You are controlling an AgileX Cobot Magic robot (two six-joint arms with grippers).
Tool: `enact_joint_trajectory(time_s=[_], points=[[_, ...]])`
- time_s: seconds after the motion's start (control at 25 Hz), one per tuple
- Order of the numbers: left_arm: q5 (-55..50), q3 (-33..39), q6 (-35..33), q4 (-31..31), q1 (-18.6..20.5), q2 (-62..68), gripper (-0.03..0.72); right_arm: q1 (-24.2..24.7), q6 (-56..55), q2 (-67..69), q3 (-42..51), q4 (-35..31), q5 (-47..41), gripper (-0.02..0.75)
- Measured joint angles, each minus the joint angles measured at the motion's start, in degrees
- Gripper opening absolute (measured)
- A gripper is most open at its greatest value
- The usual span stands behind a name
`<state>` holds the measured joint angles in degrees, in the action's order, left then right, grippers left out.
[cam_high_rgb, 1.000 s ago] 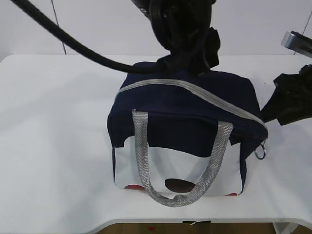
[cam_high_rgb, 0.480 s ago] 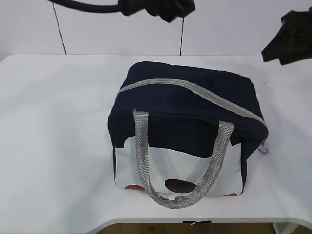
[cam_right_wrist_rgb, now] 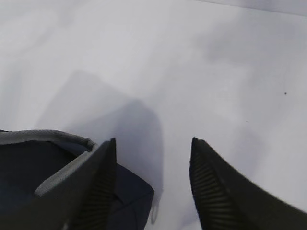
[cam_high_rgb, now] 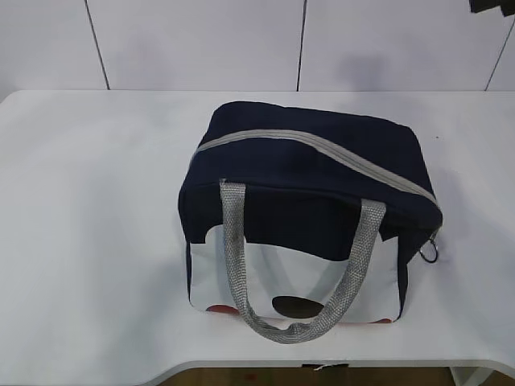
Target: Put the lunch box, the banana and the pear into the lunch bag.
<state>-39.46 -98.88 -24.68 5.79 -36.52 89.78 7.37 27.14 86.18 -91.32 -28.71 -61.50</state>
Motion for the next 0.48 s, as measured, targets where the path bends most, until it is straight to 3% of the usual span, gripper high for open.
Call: enact_joint_trajectory(time_s=[0.48], points=[[-5.6, 0.0, 3.3, -0.1, 6.4, -6.4, 0.434, 0.0, -3.1, -8.6, 0.0, 5.6, -1.1, 0.396]])
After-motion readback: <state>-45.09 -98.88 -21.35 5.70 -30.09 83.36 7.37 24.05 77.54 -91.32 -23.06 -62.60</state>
